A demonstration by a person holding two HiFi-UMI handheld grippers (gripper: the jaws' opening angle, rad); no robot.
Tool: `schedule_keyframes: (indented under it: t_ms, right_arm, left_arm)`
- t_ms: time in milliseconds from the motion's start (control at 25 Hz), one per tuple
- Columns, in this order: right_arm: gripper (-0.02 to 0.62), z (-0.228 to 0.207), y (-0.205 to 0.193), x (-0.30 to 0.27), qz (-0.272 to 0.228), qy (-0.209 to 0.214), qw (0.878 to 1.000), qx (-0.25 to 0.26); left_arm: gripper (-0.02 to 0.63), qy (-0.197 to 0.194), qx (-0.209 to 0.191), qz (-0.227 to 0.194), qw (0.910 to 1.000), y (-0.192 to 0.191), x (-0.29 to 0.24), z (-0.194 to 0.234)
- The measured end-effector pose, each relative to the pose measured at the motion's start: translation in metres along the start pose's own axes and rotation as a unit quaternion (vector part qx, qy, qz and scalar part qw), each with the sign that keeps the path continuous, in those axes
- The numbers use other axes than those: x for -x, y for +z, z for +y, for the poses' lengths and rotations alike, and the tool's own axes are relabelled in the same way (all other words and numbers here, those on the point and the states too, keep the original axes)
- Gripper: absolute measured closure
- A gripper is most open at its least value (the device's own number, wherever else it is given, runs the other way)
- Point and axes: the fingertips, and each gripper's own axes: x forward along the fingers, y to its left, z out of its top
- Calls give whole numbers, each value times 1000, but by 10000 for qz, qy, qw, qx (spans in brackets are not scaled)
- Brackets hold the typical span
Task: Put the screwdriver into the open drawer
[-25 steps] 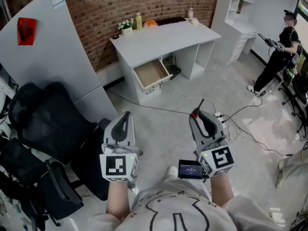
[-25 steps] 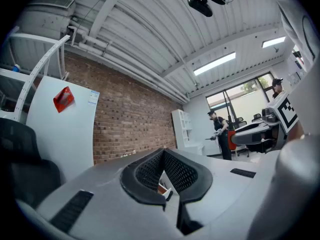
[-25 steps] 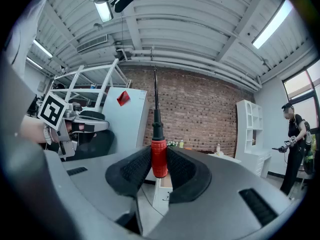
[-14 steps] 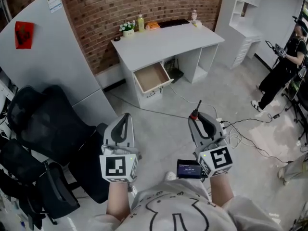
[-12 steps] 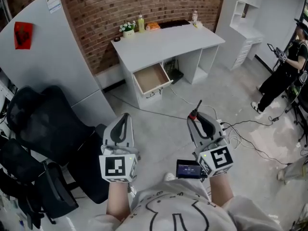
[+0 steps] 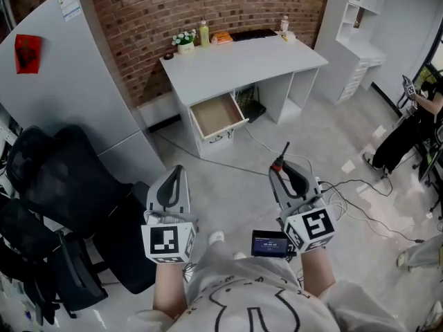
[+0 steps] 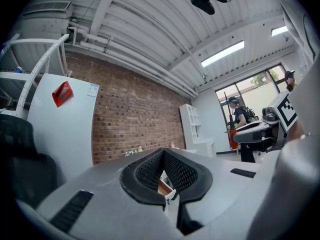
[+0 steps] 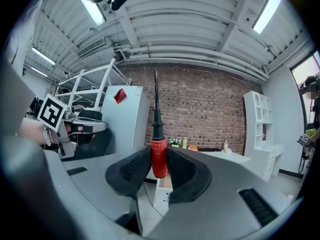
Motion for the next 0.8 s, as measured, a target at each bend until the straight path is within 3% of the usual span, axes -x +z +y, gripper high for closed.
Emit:
schedule_keyframes:
  t_ms: [480, 800]
  right_arm:
    - [495, -37, -24, -66, 303, 58, 9995, -106]
    - [495, -70, -40, -145, 478, 123, 9985, -241]
  left_arm:
    - [594, 144, 163, 260, 9994, -27, -68, 32]
    - [594, 255, 155, 378, 9988, -41, -141, 72]
